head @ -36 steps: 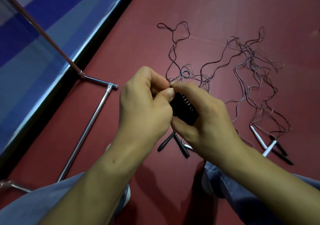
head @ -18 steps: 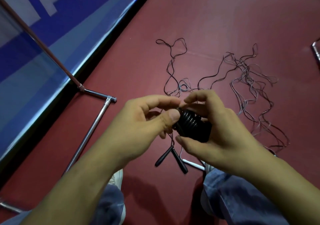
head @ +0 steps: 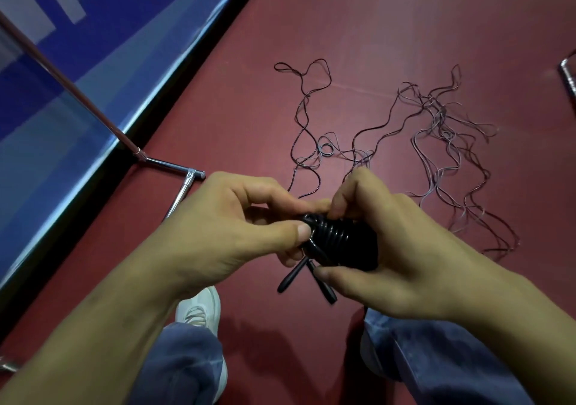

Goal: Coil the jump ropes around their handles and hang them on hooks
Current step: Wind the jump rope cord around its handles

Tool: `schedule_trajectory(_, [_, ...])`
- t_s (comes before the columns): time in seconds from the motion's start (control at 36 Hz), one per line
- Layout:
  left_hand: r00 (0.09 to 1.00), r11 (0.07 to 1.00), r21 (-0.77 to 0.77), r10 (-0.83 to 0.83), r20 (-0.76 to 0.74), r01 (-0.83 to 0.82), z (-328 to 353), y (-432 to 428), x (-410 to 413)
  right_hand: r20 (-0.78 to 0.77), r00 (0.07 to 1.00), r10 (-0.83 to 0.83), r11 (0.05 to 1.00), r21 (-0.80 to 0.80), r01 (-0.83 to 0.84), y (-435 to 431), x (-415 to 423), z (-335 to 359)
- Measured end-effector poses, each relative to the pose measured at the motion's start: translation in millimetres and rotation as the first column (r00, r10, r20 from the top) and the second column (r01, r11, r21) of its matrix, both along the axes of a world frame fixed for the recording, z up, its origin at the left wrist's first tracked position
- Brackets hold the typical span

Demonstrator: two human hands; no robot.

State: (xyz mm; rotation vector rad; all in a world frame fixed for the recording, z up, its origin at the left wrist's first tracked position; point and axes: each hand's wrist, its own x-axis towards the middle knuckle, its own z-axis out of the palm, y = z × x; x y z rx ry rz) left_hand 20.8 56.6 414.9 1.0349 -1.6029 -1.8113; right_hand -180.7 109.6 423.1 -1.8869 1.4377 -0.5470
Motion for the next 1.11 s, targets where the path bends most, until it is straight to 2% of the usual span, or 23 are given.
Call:
schedule_trajectory(0.06, [1.0,0.999,-0.035,0.021,0.008,-0.021,0.4,1.8,-0.3,-0.189,0.973,0.131,0.991,0.052,-0.124,6.2,-1.8,-11.3])
schedule_trajectory(0.08, [0.999,0.998,-0.055,0.032,0.014,-0.031,-0.1,2.7,-0.6,-0.212,0.975,0.069,0.998,0.025,-0.065,5.5,2.1,-12.5])
schedule_trajectory(0.11, [0.999,0.996,-0.076,0.043,0.02,-0.041,-0.8,4.1,-0.7,-0.148,0.988,0.037,0.999,-0.01,-0.039,3.1,6.6,-10.4])
schedule_trajectory(0.17, [0.998,0.991,-0.119,0.065,0.023,-0.062,-2.6,7.9,-2.0,0.148,0.984,-0.097,0.995,0.018,0.096,3.3,2.0,-14.4])
schedule_trajectory(0.19, [0.997,0.987,-0.141,0.078,0.021,-0.074,-3.0,9.9,-2.7,0.205,0.977,-0.066,0.998,0.001,0.067,11.2,-5.6,-15.3])
schedule_trajectory(0.25, [0.995,0.981,-0.168,0.099,0.003,-0.097,-3.2,13.0,-2.9,0.15,0.986,0.071,0.996,-0.055,-0.064,12.4,-8.6,-9.5])
schedule_trajectory(0.28, [0.995,0.981,-0.171,0.095,-0.009,-0.095,-2.9,13.6,-2.2,0.166,0.985,0.055,0.996,-0.079,-0.042,11.9,-7.1,-8.7])
schedule_trajectory(0.36, [0.999,0.987,-0.157,0.029,-0.024,-0.032,-3.4,12.1,2.8,0.379,0.919,-0.106,0.974,-0.147,0.173,15.4,8.6,-10.3])
schedule_trajectory(0.39, [1.0,0.988,-0.157,0.011,-0.018,-0.014,-3.6,11.4,4.3,0.409,0.906,-0.106,0.973,-0.144,0.179,17.0,9.4,-11.1])
schedule_trajectory(0.42, [1.0,0.986,-0.165,-0.002,-0.01,0.0,-3.7,11.1,5.0,0.388,0.917,-0.086,0.982,-0.123,0.145,16.8,6.5,-11.9])
schedule_trajectory(0.5, [0.999,0.975,-0.221,-0.02,0.033,0.027,-3.8,11.0,5.2,0.201,0.977,0.073,0.997,-0.008,-0.073,11.2,-8.0,-8.6])
schedule_trajectory(0.53, [0.999,0.972,-0.234,-0.02,0.04,0.029,-3.5,11.3,5.1,0.193,0.977,0.09,0.996,0.001,-0.092,10.8,-11.8,-8.1])
schedule_trajectory(0.64, [0.998,0.952,-0.306,0.006,0.057,0.012,-3.1,13.4,5.4,0.26,0.958,0.121,0.993,-0.048,-0.112,9.7,-10.3,-3.5])
schedule_trajectory(0.83, [0.991,0.916,-0.387,0.13,0.039,-0.105,-5.5,21.7,-2.2,0.254,0.961,0.106,0.994,-0.054,-0.095,7.1,-10.1,-10.2])
schedule_trajectory(0.94, [0.976,0.895,-0.415,0.209,0.062,-0.165,-10.9,24.8,-10.0,0.187,0.976,0.111,0.987,-0.138,-0.086,5.6,-8.8,-12.8])
schedule_trajectory(1.03, [0.965,0.918,-0.347,0.241,0.106,-0.191,-14.1,21.9,-13.6,0.128,0.986,0.11,0.982,-0.166,-0.088,5.0,-9.1,-14.8])
schedule_trajectory(1.11, [0.976,0.98,-0.14,0.163,0.145,-0.142,-9.4,10.4,-10.1,0.072,0.991,0.116,0.978,-0.18,-0.102,4.6,-10.4,-14.3])
